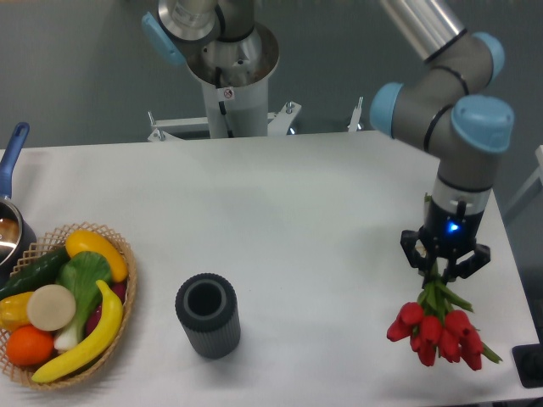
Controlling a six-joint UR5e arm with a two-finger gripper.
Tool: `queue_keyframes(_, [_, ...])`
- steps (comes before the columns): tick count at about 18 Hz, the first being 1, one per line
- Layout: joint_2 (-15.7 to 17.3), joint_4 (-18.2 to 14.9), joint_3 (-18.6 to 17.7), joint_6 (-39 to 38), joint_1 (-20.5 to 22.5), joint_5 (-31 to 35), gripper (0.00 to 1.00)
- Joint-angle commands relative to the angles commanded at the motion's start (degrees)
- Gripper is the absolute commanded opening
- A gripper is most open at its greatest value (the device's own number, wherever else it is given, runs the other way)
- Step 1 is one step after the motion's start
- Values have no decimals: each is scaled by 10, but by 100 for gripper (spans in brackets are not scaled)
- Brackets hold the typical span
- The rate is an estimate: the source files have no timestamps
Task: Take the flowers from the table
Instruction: 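Lift the gripped red tulips up off the table, then hold the red tulips raised above the table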
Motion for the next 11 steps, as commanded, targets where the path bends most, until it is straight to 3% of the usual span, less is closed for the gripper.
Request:
queue_keyframes(4, [28, 0, 0, -19, 39, -110, 32])
queue_keyframes(11, [40, 0, -1, -15, 98, -283, 32])
